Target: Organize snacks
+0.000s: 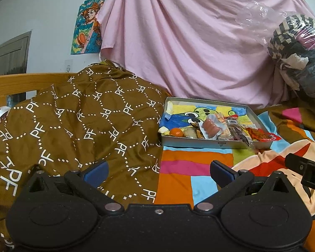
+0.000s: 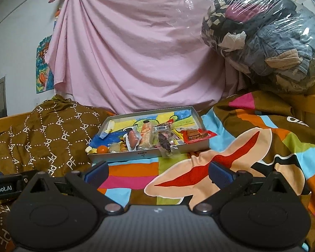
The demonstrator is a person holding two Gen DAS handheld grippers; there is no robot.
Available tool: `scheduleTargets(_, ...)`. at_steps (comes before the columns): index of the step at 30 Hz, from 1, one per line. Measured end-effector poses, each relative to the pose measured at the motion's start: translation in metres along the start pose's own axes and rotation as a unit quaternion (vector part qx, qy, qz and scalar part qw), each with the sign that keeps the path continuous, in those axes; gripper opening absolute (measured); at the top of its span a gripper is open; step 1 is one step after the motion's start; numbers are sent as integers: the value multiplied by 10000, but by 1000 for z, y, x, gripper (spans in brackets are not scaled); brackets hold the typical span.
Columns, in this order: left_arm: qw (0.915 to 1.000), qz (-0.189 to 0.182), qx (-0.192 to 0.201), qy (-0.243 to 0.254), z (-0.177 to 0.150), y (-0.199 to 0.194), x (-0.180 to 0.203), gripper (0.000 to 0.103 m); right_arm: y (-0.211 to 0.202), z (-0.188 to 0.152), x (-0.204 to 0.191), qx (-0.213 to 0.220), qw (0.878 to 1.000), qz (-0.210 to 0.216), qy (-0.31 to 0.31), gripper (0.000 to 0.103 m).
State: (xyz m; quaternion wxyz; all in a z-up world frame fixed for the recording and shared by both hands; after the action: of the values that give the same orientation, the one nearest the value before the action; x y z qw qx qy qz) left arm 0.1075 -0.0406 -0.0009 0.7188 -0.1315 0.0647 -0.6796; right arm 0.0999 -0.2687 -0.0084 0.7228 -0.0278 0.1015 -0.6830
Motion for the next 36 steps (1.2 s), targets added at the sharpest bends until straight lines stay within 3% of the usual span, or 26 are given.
scheduleTargets(36,9999,75,-38,-69,-3,-1,-4,102,1,-2,-5,-35,9998,105,-135,103)
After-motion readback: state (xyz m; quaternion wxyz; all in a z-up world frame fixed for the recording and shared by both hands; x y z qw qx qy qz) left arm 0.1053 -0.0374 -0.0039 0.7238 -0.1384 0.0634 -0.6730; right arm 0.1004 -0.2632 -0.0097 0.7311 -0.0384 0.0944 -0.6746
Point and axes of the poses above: each gripper's, at about its wrist camera, not at the fingertips, and y roughly the way its jaws point, x to its right, z to its top, the point moved 6 cm from there along y, roughly the way its jaws point, and after that the axes turned 3 degrees about z, right-handed, at the moved point
